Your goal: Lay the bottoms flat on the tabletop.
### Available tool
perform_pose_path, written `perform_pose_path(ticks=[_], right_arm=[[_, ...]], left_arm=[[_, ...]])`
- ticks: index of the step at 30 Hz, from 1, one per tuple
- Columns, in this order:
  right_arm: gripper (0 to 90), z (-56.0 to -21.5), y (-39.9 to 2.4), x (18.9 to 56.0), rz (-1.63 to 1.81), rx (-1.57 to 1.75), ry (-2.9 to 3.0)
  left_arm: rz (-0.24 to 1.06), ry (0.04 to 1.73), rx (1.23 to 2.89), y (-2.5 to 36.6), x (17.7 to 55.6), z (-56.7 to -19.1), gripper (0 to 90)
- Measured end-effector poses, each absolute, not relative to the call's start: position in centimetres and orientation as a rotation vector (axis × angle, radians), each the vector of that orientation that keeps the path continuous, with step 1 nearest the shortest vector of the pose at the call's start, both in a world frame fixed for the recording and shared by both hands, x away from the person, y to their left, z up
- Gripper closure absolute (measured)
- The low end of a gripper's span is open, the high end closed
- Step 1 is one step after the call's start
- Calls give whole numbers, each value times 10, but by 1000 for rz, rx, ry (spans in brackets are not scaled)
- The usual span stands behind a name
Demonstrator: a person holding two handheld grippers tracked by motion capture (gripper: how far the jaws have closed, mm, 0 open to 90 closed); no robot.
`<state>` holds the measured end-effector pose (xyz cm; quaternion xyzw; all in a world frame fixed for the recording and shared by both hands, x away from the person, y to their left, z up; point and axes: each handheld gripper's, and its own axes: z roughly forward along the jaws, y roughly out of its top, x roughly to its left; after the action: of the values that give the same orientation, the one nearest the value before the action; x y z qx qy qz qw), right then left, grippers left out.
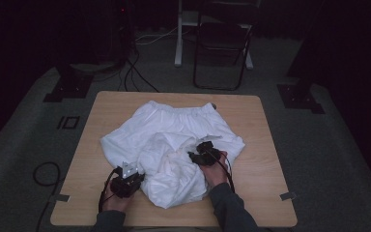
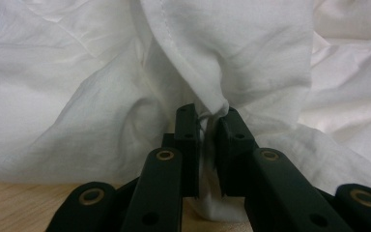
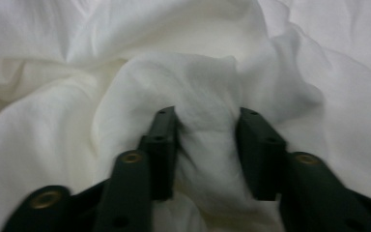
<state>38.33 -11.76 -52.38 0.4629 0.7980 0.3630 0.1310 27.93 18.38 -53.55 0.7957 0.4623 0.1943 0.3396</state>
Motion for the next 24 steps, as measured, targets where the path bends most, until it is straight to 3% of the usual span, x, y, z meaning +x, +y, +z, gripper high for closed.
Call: perform_pose_path(ticks=[6,24], right_arm=[[757,-522,-138,371,1019,1343,2307],[787,-519,-218,314,951,1395,2188]], left_arm=[[507,1203,2071,184,279,-536,808],[507,1204,2070,185,278,-536,807]])
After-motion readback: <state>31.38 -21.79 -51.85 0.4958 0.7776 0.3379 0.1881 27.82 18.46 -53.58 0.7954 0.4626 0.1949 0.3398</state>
